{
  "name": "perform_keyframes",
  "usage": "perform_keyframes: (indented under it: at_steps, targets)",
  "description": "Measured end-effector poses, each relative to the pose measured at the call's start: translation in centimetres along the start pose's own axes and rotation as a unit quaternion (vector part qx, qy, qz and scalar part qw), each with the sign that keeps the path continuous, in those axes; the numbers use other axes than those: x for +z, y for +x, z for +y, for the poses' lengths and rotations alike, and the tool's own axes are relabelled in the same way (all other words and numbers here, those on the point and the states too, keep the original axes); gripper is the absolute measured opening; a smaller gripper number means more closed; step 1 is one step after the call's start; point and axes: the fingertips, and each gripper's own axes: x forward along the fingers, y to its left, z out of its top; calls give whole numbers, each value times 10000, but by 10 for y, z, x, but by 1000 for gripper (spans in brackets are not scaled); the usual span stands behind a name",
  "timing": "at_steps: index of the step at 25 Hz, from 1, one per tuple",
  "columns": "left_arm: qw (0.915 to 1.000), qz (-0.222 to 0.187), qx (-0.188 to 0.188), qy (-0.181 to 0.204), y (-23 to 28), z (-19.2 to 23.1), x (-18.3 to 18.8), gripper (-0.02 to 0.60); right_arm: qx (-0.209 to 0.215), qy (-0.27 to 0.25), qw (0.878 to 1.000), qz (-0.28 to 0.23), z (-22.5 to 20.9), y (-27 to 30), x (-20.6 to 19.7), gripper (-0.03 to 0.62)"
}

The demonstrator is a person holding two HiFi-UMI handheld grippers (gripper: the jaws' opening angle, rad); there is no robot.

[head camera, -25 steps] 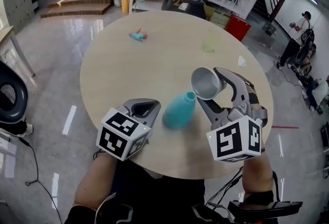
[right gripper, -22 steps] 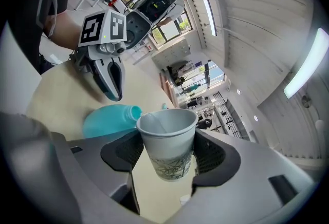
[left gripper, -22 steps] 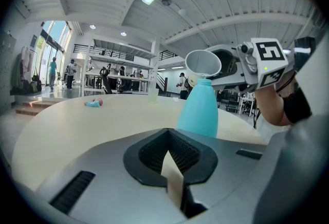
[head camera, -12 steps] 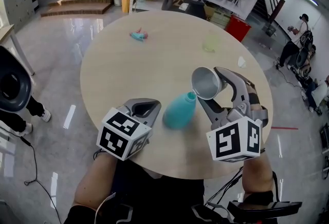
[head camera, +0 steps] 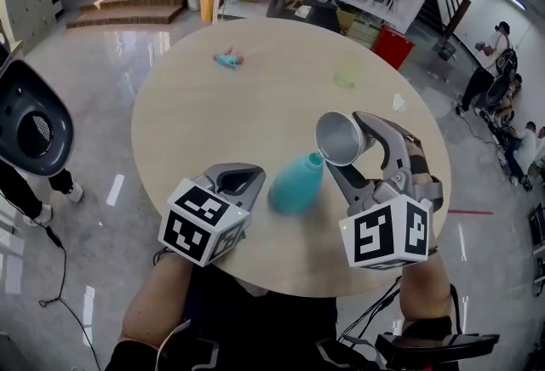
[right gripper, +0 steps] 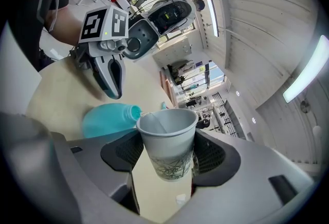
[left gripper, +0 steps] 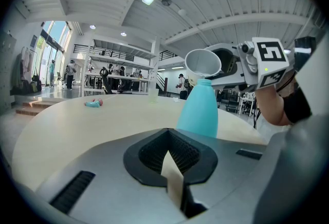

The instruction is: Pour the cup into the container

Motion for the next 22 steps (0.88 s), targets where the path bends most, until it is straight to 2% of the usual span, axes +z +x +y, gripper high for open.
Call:
perform_keyframes:
  at_steps: [11, 14, 18, 20, 22]
  targets:
    - [10000, -6, -1, 6, -2, 2, -2, 0, 78, 155, 9998, -74, 4, 0, 3, 310]
    - [10000, -13, 5, -1, -1, 2, -1, 0, 190, 553, 9981, -207, 5, 1, 0, 310]
    - [10000, 4, 2, -9, -1, -1, -1, 0, 237, 1323, 9899, -458, 1, -6, -10, 310]
    - [10000, 19, 1, -7, -1, -1, 0, 0, 198, 1740, 9829, -566, -4, -8, -16, 310]
    - [10000, 38, -5, -26, -1, -1, -2, 0, 227, 2352, 9690, -718, -7, -10, -26, 310]
